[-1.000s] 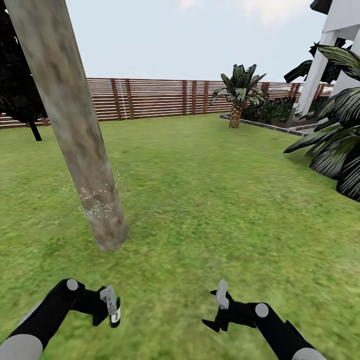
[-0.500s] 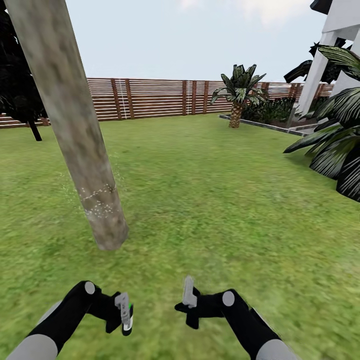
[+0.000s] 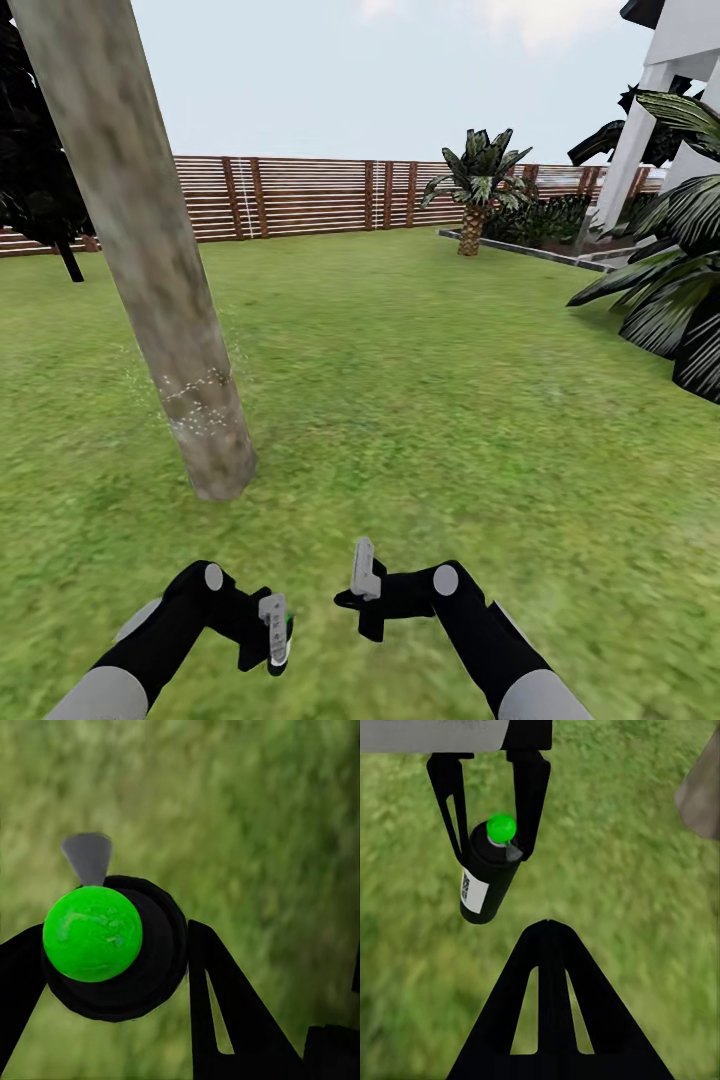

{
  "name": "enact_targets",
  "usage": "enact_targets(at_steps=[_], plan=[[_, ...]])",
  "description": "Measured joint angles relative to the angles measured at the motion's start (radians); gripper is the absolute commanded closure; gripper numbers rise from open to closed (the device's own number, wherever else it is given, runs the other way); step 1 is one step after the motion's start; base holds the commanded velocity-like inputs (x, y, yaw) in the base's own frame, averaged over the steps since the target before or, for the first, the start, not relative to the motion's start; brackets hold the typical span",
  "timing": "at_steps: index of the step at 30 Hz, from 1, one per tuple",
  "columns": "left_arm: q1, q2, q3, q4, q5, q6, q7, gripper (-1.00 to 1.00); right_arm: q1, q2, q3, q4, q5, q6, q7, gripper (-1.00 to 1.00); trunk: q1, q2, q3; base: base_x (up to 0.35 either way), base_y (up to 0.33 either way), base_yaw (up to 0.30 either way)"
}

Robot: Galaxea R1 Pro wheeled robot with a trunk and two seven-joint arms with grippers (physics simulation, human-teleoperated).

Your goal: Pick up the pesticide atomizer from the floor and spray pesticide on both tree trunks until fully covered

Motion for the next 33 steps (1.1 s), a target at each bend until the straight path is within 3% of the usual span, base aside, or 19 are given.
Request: enact_targets(at_steps=[6,10,17,24,33], plan=[[0.0,-0.016,0.001,0.0,0.016,-0.007,-0.009,1.0,0.0,0.0,0.0,0.001,0.0,-0.001,0.0,1.0,0.0,0.0,0.0,0.0,0.0,0.0],[-0.001,-0.016,0.002,0.0,0.062,-0.01,-0.013,1.0,0.0,0.0,0.0,0.001,0.0,-0.001,0.0,1.0,0.0,0.0,0.0,0.0,0.0,0.0],[-0.002,-0.017,0.001,0.0,0.105,-0.011,-0.015,1.0,0.0,-0.001,0.0,0.002,0.005,-0.002,0.0,1.0,0.0,0.0,0.0,0.0,0.0,0.0],[-0.003,-0.039,0.0,0.0,0.108,-0.042,-0.058,1.0,0.0,-0.002,0.0,0.004,0.009,-0.002,0.0,1.0,0.0,0.0,0.0,0.0,0.0,0.0],[-0.003,-0.065,0.0,0.0,0.109,-0.041,-0.062,1.0,0.0,-0.002,0.0,0.006,0.009,-0.002,0.0,1.0,0.0,0.0,0.0,0.0,0.0,0.0]])
